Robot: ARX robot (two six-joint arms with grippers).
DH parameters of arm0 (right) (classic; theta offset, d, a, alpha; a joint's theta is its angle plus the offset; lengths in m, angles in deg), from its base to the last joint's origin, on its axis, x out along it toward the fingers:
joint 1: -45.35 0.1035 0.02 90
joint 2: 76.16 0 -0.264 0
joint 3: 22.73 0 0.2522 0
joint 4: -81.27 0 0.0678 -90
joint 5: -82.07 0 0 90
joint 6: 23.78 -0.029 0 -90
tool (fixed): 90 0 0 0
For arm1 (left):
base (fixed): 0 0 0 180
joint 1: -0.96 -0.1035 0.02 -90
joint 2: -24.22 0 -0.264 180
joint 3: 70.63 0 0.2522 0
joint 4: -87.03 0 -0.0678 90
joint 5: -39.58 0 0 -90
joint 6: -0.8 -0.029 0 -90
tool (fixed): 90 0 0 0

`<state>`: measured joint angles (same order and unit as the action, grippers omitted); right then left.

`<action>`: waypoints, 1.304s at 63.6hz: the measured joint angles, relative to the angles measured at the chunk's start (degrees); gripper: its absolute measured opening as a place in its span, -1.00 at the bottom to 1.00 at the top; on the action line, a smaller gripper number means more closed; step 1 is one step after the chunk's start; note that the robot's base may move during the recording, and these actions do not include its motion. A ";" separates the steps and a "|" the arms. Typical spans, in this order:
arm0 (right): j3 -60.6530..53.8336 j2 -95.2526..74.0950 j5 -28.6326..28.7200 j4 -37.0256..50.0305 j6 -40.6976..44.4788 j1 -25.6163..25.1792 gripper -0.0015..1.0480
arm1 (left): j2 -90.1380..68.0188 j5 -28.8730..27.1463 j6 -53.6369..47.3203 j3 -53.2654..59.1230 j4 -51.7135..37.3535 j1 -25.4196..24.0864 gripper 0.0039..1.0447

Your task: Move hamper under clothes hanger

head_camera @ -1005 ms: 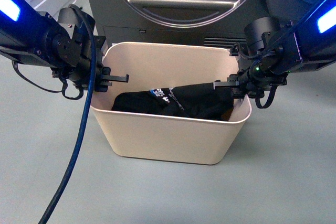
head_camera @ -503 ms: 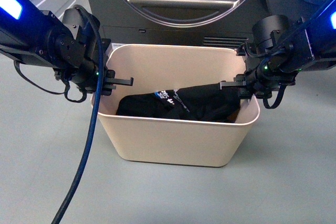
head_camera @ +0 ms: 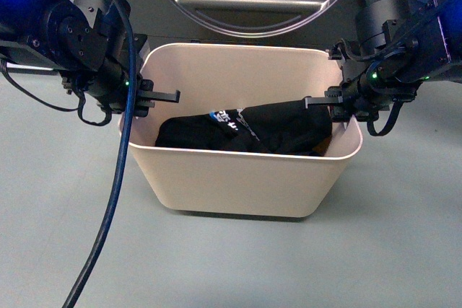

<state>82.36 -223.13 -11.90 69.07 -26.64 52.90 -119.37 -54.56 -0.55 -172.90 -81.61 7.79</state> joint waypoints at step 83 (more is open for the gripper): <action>-0.96 0.42 0.37 0.74 0.00 1.60 -0.88 | 0.28 -0.26 0.04 0.63 0.48 -1.20 -0.92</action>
<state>81.39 -222.72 -11.52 69.81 -26.64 54.49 -119.08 -54.83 -0.50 -172.27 -81.13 6.59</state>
